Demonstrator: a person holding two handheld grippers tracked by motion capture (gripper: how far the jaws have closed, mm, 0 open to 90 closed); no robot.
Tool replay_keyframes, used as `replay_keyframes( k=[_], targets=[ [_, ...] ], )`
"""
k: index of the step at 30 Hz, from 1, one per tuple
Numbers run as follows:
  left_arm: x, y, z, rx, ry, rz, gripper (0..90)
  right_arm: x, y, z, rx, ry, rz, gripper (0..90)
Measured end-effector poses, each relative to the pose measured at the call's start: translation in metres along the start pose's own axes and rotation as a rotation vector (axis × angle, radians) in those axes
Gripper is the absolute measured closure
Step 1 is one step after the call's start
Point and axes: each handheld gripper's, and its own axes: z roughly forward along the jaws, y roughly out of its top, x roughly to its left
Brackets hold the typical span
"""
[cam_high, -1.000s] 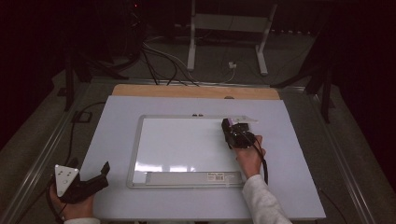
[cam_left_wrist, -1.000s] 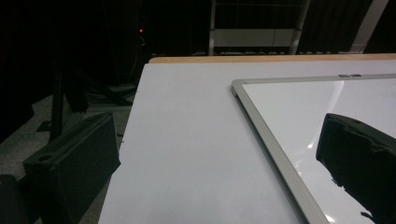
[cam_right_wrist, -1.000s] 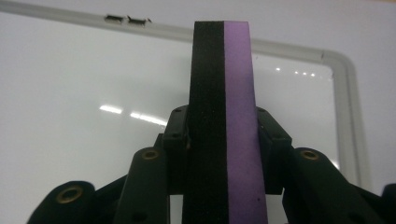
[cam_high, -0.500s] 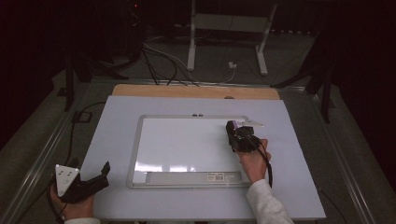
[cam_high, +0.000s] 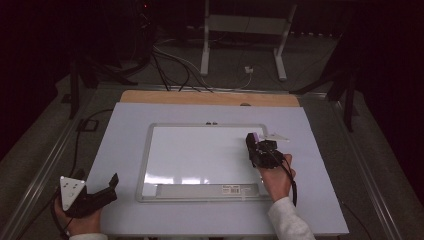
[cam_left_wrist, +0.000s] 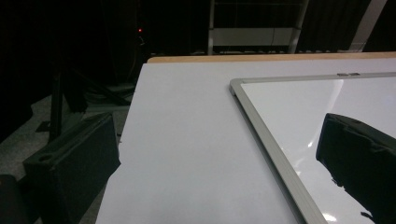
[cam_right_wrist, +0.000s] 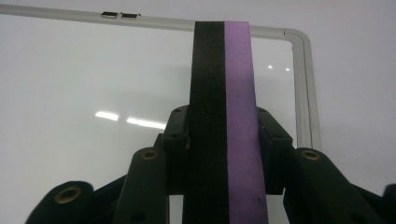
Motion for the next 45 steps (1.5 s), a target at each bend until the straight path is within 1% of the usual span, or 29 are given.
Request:
replay_keyframes(
  k=[11, 22, 30, 40, 45],
  targets=[
    [0.000, 0.000, 0.001, 0.003, 0.002, 0.005, 0.2, -0.003, -0.012, -0.007, 0.013, -0.001, 0.003, 63.6],
    [-0.001, 0.000, 0.000, 0.002, 0.000, 0.002, 0.2, -0.010, -0.024, -0.016, 0.023, 0.000, 0.032, 63.6],
    [-0.001, 0.000, 0.000, 0.003, 0.001, 0.001, 0.2, -0.014, -0.029, -0.024, 0.027, -0.005, 0.036, 63.6],
    [-0.001, 0.000, 0.000, 0.004, -0.001, 0.001, 0.3, -0.023, -0.040, -0.033, 0.035, -0.015, 0.056, 63.6],
    [-0.001, 0.000, -0.001, 0.002, 0.001, 0.001, 0.2, -0.026, -0.048, -0.033, 0.046, -0.015, 0.071, 63.6]
  ],
)
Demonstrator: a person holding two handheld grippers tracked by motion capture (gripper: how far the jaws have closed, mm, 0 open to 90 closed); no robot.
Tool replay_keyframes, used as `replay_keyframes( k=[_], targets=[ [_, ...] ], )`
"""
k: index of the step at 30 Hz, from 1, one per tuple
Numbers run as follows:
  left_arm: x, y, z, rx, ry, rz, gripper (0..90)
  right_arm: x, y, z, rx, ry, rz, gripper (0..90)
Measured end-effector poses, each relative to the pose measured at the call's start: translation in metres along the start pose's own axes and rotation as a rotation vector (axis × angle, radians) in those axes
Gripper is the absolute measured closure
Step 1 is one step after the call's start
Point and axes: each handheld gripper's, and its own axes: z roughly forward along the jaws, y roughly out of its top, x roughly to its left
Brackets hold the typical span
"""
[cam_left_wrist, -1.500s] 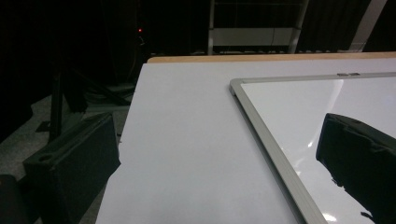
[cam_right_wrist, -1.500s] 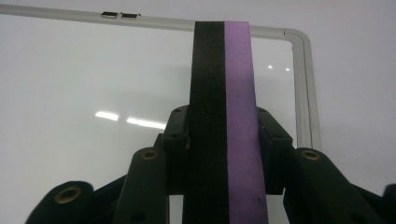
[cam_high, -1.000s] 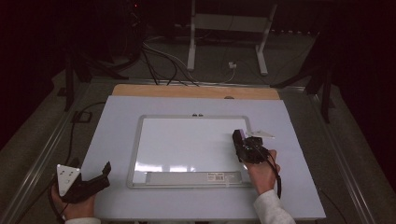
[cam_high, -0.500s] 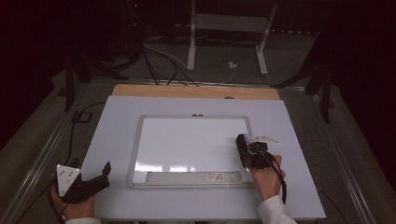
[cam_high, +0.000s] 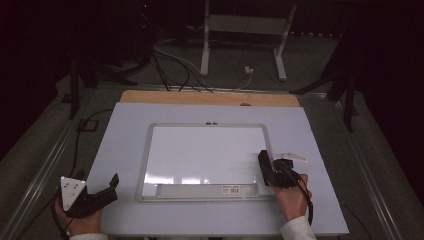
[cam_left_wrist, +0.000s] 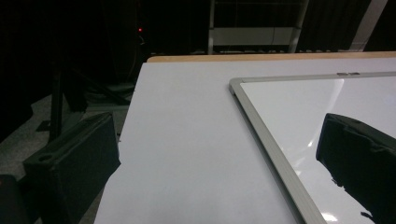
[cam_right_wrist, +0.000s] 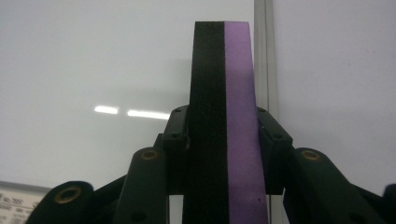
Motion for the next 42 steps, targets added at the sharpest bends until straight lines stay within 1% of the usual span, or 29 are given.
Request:
replay_keyframes(
  k=[5, 9, 21, 23, 25, 27, 29, 32, 35, 37, 39, 42],
  targets=[
    [-0.001, 0.000, 0.000, 0.000, 0.000, -0.001, 0.2, -0.004, -0.009, 0.001, 0.017, -0.007, 0.015, 63.6],
    [-0.001, 0.000, 0.000, -0.001, -0.001, -0.001, 0.2, -0.004, -0.014, 0.000, 0.023, -0.016, 0.019, 63.6],
    [-0.001, 0.000, 0.000, 0.000, -0.002, 0.002, 0.2, 0.009, -0.025, -0.003, -0.003, -0.067, -0.036, 63.1],
    [-0.001, 0.000, 0.000, 0.000, -0.002, 0.002, 0.2, 0.010, -0.027, -0.003, -0.008, -0.065, -0.042, 61.1],
    [-0.001, 0.000, 0.000, -0.001, -0.004, 0.001, 0.2, 0.009, -0.028, -0.003, -0.018, -0.053, -0.051, 54.8],
    [-0.001, 0.000, 0.000, -0.001, -0.003, 0.001, 0.2, 0.008, -0.028, -0.003, -0.031, -0.045, -0.066, 50.3],
    [-0.001, 0.000, 0.000, -0.001, -0.003, 0.001, 0.2, 0.007, -0.028, -0.005, -0.054, -0.025, -0.078, 45.3],
    [0.000, 0.000, 0.000, -0.004, -0.002, -0.002, 0.2, 0.004, -0.025, -0.009, -0.098, 0.004, -0.088, 35.3],
    [0.000, 0.000, 0.000, -0.004, -0.002, -0.002, 0.2, -0.002, -0.022, -0.016, -0.150, 0.056, -0.096, 25.4],
    [0.000, 0.000, 0.000, -0.005, -0.003, -0.002, 0.2, -0.007, -0.021, -0.021, -0.199, 0.086, -0.101, 21.0],
    [0.000, 0.000, 0.000, -0.005, -0.004, -0.002, 0.2, -0.014, -0.019, -0.027, -0.239, 0.105, -0.105, 17.4],
    [0.000, 0.001, -0.001, -0.006, -0.007, -0.002, 0.2, -0.026, -0.020, -0.033, -0.303, 0.132, -0.125, 15.3]
  ],
)
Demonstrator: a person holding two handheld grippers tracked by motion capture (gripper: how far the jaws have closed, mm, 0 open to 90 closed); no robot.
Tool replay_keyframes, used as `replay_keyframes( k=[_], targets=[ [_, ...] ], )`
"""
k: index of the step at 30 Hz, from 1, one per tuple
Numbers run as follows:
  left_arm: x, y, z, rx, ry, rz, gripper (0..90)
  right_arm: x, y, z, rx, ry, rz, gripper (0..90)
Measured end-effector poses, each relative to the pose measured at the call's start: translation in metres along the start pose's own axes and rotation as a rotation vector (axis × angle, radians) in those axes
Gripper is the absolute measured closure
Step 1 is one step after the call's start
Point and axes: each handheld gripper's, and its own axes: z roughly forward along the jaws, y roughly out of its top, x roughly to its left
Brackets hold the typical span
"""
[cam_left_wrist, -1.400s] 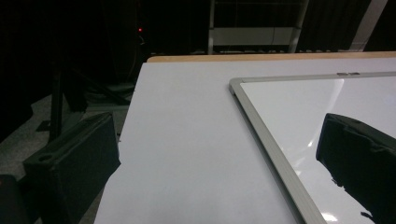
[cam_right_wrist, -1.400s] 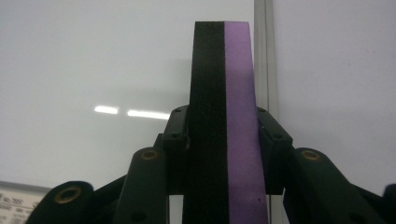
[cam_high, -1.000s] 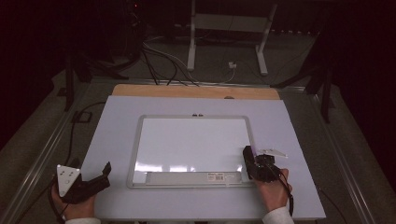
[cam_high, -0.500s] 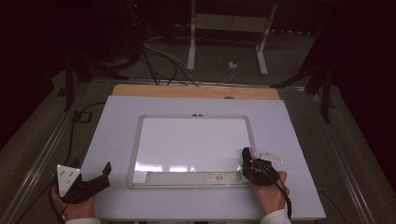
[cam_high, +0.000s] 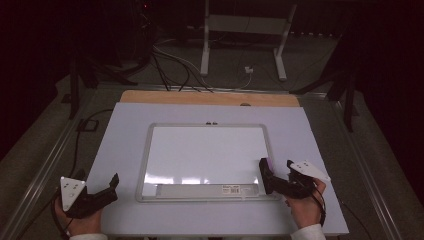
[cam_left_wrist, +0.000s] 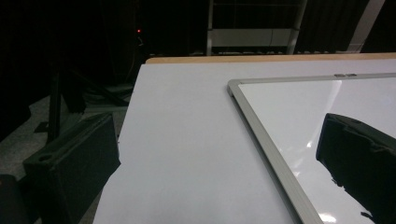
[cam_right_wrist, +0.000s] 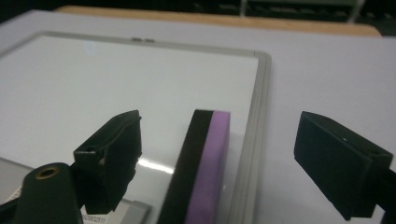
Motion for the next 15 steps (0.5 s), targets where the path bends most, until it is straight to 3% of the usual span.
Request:
replay_keyframes(
  k=[7, 15],
  targets=[
    [-0.001, 0.001, -0.001, -0.010, -0.013, 0.006, 0.2, -0.023, -0.004, -0.014, -0.081, 0.055, -0.055, 10.8],
    [0.000, 0.003, -0.002, -0.022, -0.020, 0.008, 0.2, -0.035, -0.008, -0.019, -0.177, 0.108, -0.058, 2.5]
  ],
)
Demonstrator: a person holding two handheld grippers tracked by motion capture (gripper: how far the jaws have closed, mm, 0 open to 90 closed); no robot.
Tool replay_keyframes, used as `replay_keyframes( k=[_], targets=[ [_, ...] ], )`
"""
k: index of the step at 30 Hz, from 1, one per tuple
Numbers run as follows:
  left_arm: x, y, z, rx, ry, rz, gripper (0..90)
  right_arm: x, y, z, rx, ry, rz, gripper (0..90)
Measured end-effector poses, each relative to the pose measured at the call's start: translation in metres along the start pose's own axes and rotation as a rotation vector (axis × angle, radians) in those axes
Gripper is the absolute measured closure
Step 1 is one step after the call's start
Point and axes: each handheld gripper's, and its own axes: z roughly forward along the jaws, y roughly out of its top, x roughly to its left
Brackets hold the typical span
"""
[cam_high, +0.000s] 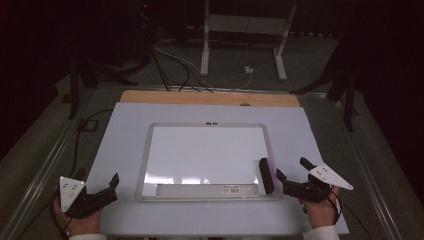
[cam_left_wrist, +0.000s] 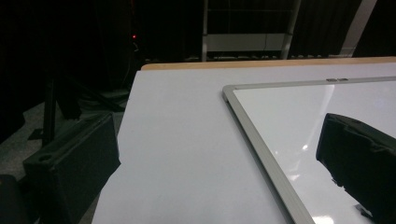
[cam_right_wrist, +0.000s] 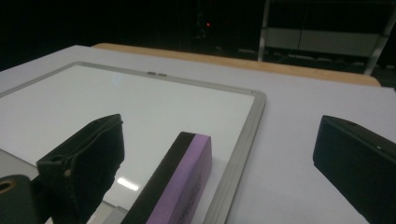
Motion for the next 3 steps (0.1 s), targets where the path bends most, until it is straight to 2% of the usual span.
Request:
replay_keyframes(
  k=[3],
  targets=[
    [0.0001, 0.0001, 0.0006, 0.002, -0.001, 0.003, 0.2, -0.0011, -0.0006, -0.0012, -0.021, 0.003, -0.003, 2.0]
  ],
)
